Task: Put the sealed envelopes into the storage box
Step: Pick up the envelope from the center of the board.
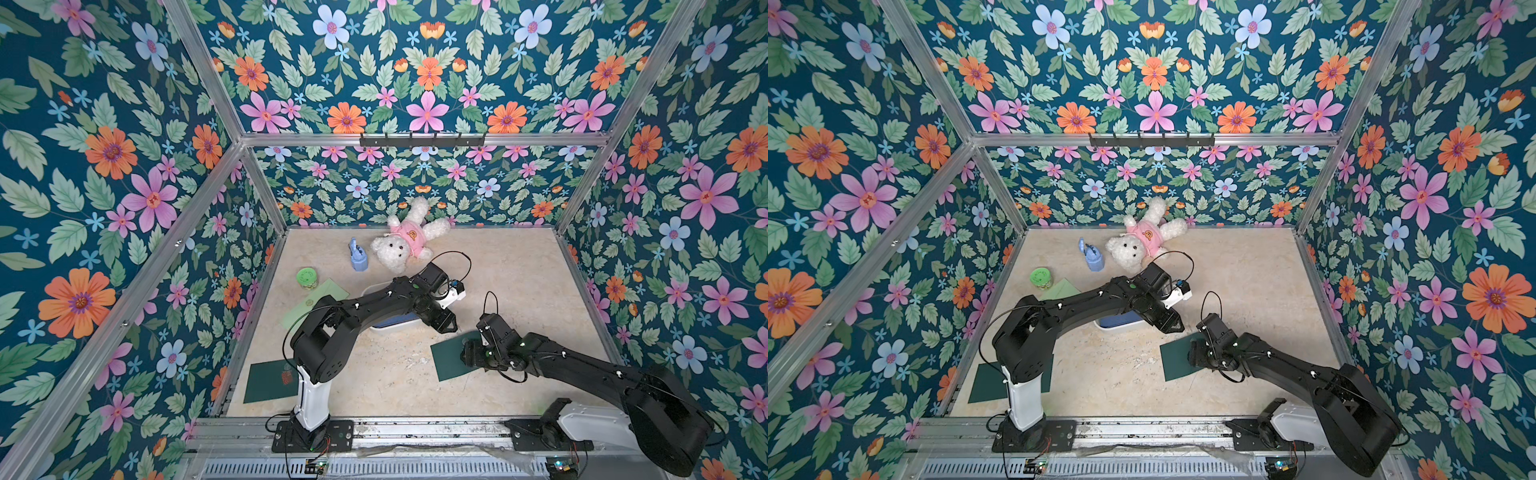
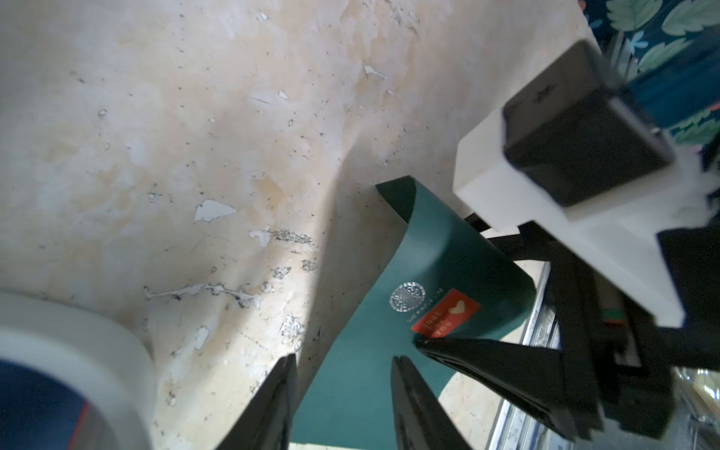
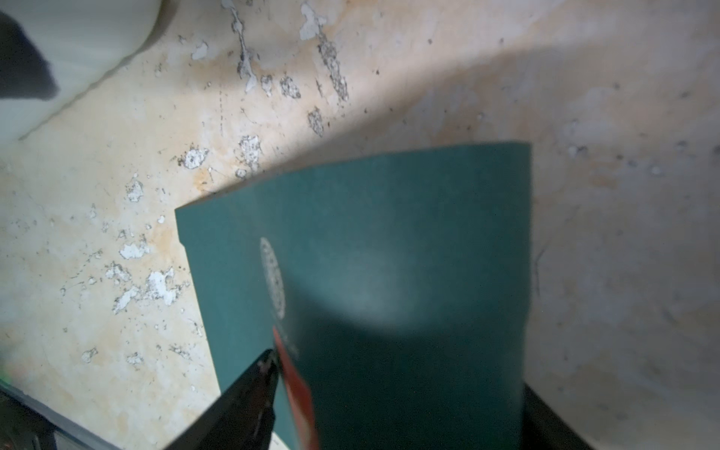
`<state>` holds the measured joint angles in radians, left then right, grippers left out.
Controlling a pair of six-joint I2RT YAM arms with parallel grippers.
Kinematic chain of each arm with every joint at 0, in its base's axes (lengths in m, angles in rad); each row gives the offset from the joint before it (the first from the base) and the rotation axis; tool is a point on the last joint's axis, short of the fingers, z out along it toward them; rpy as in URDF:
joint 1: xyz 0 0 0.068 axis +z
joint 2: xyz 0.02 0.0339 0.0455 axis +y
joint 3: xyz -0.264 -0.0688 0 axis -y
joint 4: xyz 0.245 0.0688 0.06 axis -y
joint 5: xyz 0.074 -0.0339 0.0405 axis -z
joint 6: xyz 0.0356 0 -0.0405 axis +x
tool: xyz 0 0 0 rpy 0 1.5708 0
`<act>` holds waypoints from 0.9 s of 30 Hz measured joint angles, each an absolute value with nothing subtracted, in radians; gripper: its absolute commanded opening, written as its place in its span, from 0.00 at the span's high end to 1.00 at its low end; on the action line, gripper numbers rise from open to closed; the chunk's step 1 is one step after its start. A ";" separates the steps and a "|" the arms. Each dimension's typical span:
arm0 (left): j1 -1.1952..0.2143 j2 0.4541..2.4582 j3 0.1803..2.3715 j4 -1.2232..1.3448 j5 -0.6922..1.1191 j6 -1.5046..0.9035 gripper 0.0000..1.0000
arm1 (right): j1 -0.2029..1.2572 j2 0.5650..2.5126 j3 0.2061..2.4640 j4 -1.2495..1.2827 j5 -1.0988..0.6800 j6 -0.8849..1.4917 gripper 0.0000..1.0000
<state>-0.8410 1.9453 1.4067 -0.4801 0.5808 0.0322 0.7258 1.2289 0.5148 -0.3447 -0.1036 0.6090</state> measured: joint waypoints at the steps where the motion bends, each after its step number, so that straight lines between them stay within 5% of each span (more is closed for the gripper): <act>1: -0.843 1.954 1.410 -0.487 0.595 0.055 0.52 | 0.726 1.228 0.514 -0.345 -0.104 0.609 0.20; 27: -0.873 2.077 1.402 -0.490 0.750 0.247 0.54 | 0.727 1.234 0.516 -0.345 -0.107 0.605 0.21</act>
